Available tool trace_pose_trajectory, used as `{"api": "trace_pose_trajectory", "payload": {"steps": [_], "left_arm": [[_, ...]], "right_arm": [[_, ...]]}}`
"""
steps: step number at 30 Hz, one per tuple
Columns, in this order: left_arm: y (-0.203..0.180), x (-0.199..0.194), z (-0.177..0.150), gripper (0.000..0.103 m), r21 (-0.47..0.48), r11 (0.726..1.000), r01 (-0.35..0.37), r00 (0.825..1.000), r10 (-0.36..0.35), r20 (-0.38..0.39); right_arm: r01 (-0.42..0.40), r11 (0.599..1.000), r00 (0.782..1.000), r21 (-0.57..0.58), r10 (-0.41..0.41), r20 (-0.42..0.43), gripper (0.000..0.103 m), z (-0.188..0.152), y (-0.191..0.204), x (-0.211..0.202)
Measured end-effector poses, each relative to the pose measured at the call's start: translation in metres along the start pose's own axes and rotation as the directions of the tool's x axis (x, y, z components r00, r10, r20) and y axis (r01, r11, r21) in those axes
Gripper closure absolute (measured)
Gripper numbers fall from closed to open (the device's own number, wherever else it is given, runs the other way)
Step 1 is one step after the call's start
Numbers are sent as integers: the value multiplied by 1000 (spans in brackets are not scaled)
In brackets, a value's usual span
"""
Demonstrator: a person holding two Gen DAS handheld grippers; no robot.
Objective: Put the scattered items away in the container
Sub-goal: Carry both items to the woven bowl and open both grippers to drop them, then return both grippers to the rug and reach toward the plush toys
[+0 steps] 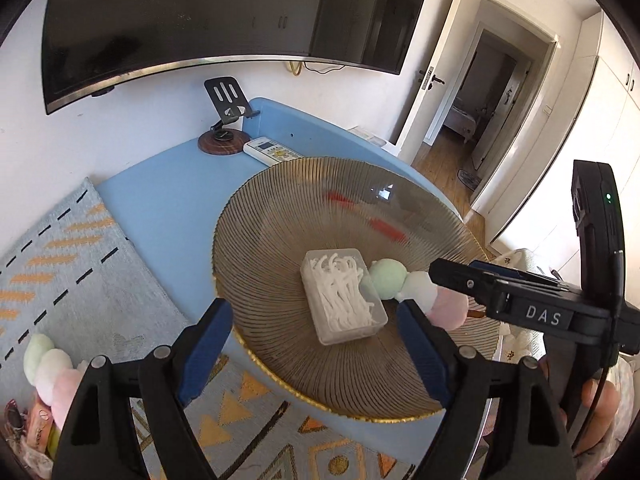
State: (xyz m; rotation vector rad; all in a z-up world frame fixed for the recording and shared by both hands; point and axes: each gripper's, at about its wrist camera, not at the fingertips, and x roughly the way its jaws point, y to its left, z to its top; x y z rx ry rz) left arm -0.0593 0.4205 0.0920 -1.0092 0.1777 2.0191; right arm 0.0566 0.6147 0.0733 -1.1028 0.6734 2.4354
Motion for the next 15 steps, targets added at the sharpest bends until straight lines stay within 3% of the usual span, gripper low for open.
{"api": "trace_pose_trajectory", "payload": {"steps": [9, 12, 15], "left_arm": [[38, -112, -51, 17, -53, 990, -133, 983, 139, 123], [65, -150, -74, 17, -111, 974, -196, 965, 212, 155], [100, -187, -101, 17, -184, 943, -276, 936, 308, 173]], "right_arm": [[-132, 984, 987, -116, 141, 74, 19, -13, 71, -43], [-169, 968, 980, -184, 184, 69, 18, -21, 101, -50], [-189, 953, 977, -237, 208, 56, 15, -27, 128, -52]]}}
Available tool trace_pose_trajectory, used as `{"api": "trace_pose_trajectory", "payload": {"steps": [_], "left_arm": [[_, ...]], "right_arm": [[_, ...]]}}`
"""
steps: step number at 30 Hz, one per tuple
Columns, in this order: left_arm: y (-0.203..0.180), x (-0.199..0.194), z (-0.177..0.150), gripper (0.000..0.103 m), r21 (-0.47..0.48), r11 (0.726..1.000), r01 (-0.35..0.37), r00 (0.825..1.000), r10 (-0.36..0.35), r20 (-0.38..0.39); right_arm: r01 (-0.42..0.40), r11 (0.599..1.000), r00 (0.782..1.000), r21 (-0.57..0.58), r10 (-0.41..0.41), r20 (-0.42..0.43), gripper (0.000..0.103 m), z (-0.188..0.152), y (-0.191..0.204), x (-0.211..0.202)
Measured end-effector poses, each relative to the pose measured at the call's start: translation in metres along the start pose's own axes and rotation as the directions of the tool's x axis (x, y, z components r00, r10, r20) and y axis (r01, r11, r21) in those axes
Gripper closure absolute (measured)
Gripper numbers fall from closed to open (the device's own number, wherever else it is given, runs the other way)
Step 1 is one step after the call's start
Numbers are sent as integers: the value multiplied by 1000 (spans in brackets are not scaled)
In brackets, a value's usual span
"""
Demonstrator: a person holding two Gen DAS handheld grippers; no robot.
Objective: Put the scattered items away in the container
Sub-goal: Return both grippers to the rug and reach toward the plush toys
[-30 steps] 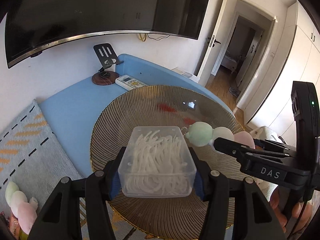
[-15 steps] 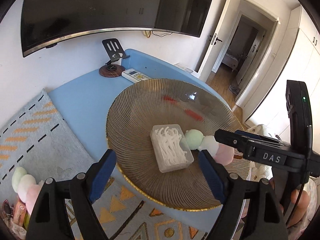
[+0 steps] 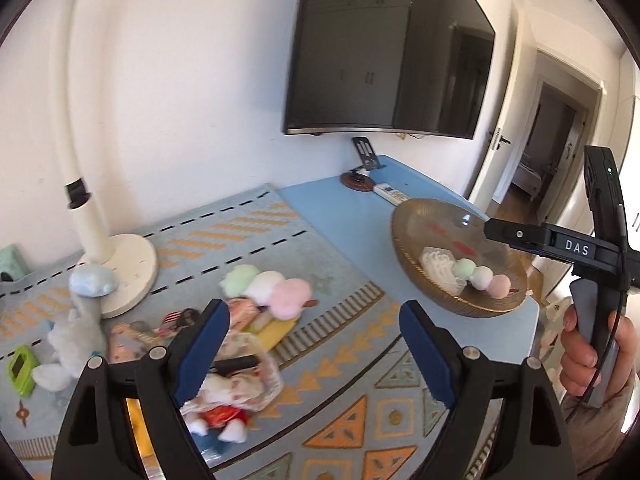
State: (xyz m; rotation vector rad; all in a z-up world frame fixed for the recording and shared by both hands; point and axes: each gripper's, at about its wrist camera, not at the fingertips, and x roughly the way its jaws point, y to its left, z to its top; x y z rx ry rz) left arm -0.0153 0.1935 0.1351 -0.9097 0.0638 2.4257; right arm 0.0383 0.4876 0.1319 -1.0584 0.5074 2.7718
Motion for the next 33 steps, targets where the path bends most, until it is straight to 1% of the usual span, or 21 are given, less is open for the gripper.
{"api": "trace_pose_trajectory", "payload": {"steps": [3, 5, 7, 8, 10, 12, 15, 17, 18, 22, 25, 27, 28, 30, 31, 33], "left_arm": [[58, -25, -17, 16, -87, 990, -112, 994, 113, 7], [100, -38, -29, 16, -158, 974, -160, 987, 161, -4], [135, -46, -40, 16, -195, 957, -215, 976, 215, -21], [149, -48, -45, 16, -201, 951, -236, 972, 234, -31], [173, -45, -51, 16, -206, 944, -259, 966, 252, -60], [189, -36, -56, 16, -210, 943, -260, 965, 246, -90], [205, -11, -55, 16, -219, 945, -242, 967, 218, -128], [210, 8, -53, 16, -221, 949, -224, 969, 192, -158], [210, 16, -51, 16, -210, 952, -224, 967, 191, -168], [212, 48, -48, 16, -165, 947, -275, 948, 239, -209], [218, 65, -51, 16, -184, 942, -282, 944, 237, -230], [224, 73, -55, 14, -220, 941, -257, 951, 205, -232], [226, 77, -57, 13, -231, 937, -261, 949, 205, -240], [228, 85, -62, 3, -222, 931, -290, 938, 229, -261], [229, 89, -66, 3, -218, 930, -296, 933, 233, -276], [229, 93, -69, 0, -221, 931, -292, 933, 227, -278]], "right_arm": [[-18, 999, 1000, -37, 18, -17, 15, -1, 25, 8], [-38, 998, 999, -58, 36, -36, 15, 0, 40, 17], [-60, 995, 997, -83, 55, -63, 15, -2, 55, 25], [-68, 993, 995, -101, 61, -76, 15, -2, 64, 30], [-77, 987, 993, -142, 63, -97, 15, -6, 82, 39], [-85, 980, 991, -180, 64, -116, 15, -9, 98, 48], [-78, 971, 990, -227, 48, -133, 15, -10, 116, 62], [-66, 966, 989, -251, 30, -143, 15, -10, 125, 71], [-58, 963, 989, -263, 19, -149, 15, -10, 128, 76], [-28, 952, 985, -305, -25, -168, 15, -6, 138, 96], [-3, 943, 982, -332, -60, -179, 15, -4, 138, 112], [13, 940, 978, -342, -84, -193, 15, -2, 137, 125], [12, 937, 975, -350, -90, -205, 15, -1, 137, 133], [12, 927, 965, -374, -109, -240, 15, -2, 140, 151], [8, 924, 960, -382, -115, -256, 15, -3, 142, 159], [-9, 916, 954, -402, -112, -277, 15, -7, 149, 174]]}}
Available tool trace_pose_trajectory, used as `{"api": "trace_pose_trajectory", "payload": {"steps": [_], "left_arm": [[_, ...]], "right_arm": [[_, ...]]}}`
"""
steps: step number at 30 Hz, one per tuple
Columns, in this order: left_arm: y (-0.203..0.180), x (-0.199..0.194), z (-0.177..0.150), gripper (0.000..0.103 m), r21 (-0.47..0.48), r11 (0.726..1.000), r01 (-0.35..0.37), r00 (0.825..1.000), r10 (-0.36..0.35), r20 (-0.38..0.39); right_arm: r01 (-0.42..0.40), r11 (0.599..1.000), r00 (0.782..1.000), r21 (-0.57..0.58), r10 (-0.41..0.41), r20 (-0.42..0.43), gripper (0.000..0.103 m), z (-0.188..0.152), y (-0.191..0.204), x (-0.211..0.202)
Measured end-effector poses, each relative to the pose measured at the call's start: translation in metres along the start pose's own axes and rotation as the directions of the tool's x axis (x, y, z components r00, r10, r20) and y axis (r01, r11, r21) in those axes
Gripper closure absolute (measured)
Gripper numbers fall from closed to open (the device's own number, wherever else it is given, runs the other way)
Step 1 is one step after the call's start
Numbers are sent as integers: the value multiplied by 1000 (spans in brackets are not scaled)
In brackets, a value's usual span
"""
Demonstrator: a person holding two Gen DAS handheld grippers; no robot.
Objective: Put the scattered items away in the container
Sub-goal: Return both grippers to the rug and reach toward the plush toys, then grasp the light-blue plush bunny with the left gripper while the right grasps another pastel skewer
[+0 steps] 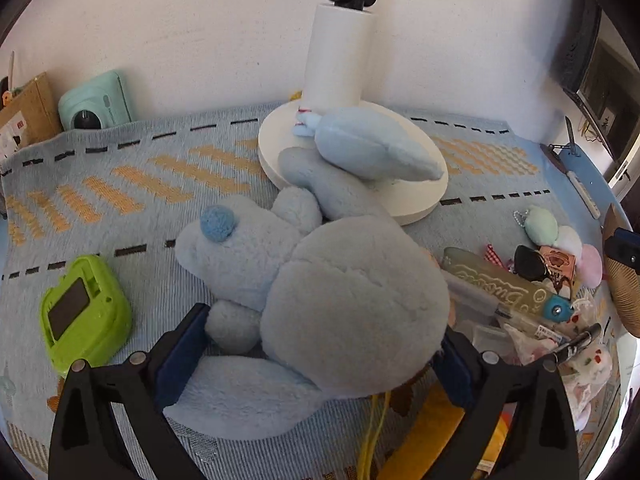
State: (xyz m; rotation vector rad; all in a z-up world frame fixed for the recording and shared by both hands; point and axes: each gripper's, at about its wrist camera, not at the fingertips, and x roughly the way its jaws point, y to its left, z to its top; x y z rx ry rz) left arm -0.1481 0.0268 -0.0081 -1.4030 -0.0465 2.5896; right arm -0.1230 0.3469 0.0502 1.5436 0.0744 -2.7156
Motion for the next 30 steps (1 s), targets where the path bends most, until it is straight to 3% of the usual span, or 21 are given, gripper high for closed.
{"api": "trace_pose_trajectory", "payload": {"steps": [2, 7, 9, 16, 18, 20, 23, 27, 30], "left_arm": [[-2, 1, 1, 0, 2, 1000, -7, 1000, 7, 0], [-4, 0, -1, 0, -1, 1000, -8, 1000, 8, 5], [-5, 0, -1, 0, 0, 1000, -7, 1000, 7, 5], [-6, -1, -2, 0, 0, 1000, -8, 1000, 8, 6], [-6, -1, -2, 0, 0, 1000, -8, 1000, 8, 6], [-7, -2, -3, 2, -4, 1000, -7, 1000, 7, 10], [-7, -9, -5, 15, -15, 1000, 13, 999, -12, 44], [-7, -17, -6, 18, -27, 1000, 15, 997, -13, 82], [-9, -34, -10, 21, -18, 1000, -18, 983, 21, 181]], "right_arm": [[25, 999, 1000, -21, -25, -15, 15, 3, 6, 14], [-5, 1000, 999, -19, 4, -42, 16, 7, 11, 39], [-18, 999, 999, -36, 17, -36, 27, 9, 15, 44], [-90, 995, 996, -35, 89, -28, 34, 9, 20, 56], [-144, 989, 989, -30, 143, -20, 58, 7, 22, 54], [-147, 988, 989, -39, 147, 3, 58, 5, 29, 51], [-131, 990, 989, -54, 134, 55, 59, 2, 34, 46], [-174, 985, 976, -4, 173, 132, 59, 2, 21, 34], [-152, 987, 977, 41, 144, 155, 59, 4, 10, 30]]}}
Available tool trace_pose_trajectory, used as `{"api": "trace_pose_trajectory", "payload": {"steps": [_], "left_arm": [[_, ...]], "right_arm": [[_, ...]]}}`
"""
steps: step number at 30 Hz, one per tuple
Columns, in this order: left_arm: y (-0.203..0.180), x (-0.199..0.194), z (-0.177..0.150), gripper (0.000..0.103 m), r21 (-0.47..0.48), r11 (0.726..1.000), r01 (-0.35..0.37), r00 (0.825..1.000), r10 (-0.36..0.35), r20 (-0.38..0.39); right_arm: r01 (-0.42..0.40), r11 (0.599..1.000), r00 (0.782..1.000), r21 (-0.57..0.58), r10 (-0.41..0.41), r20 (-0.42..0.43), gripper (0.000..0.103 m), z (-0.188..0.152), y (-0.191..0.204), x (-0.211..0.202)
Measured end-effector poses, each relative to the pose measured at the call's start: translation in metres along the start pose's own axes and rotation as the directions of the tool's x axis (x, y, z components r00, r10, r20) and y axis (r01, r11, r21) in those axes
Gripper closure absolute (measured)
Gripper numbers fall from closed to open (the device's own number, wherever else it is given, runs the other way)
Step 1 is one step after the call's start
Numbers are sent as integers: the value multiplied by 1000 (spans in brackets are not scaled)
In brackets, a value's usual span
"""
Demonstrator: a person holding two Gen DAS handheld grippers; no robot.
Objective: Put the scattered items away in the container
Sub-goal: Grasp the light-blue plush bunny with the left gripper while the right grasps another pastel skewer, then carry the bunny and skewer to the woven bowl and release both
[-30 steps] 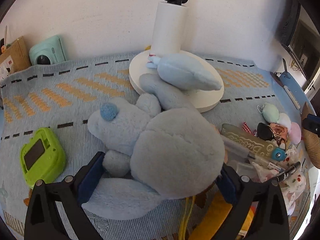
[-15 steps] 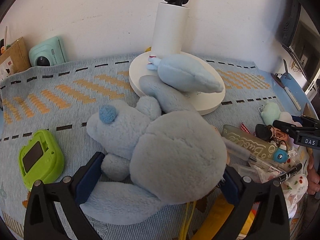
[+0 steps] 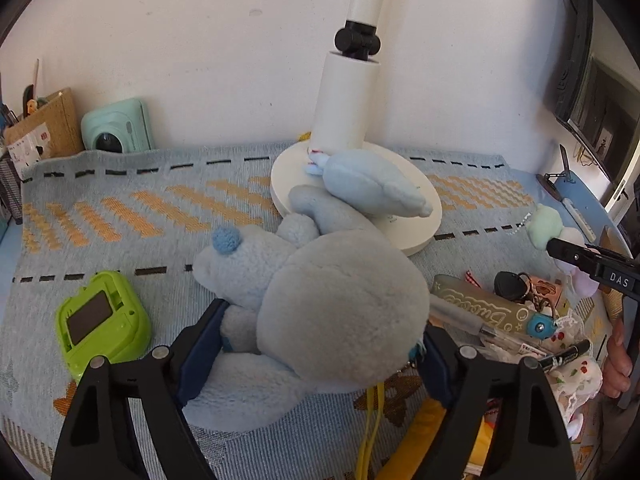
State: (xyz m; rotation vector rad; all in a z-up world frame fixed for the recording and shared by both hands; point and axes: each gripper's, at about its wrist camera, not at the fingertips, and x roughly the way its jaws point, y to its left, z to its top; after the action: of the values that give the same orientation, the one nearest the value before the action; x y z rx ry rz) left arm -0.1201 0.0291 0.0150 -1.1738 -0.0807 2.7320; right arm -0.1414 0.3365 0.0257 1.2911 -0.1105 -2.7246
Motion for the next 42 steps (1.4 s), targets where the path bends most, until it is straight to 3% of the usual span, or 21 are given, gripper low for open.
{"api": "trace_pose_trajectory", "payload": {"steps": [2, 5, 17, 24, 29, 34, 39, 42], "left_arm": [[-4, -11, 0, 26, 17, 1000, 6, 998, -7, 67], [-1, -10, 9, 45, 41, 999, 17, 997, -20, 77], [-21, -77, -2, 48, 17, 997, 80, 987, -81, 137], [-56, -137, 0, 48, 92, 991, 93, 967, -112, 228], [-95, -174, 12, 48, 159, 978, 136, 944, -177, 280], [-152, -196, 26, 48, 244, 950, 197, 910, -270, 315], [-225, -192, 40, 48, 332, 898, 289, 875, -388, 288], [-274, -177, 48, 48, 376, 852, 365, 852, -468, 233]], "right_arm": [[-15, 999, 1000, 33, 15, 3, 59, 2, -7, -1], [-34, 997, 999, 68, 33, 15, 59, 5, -14, -10], [-67, 989, 988, 131, 47, 149, 59, -20, -22, -113], [-89, 983, 980, 164, 57, 189, 59, -37, -28, -155], [-90, 982, 964, 168, 44, 260, 59, -46, -36, -195], [-50, 979, 940, 197, -21, 340, 59, -55, -61, -241], [12, 960, 911, 278, -126, 393, 59, -72, -114, -286], [47, 935, 898, 352, -194, 396, 59, -84, -154, -306]]}}
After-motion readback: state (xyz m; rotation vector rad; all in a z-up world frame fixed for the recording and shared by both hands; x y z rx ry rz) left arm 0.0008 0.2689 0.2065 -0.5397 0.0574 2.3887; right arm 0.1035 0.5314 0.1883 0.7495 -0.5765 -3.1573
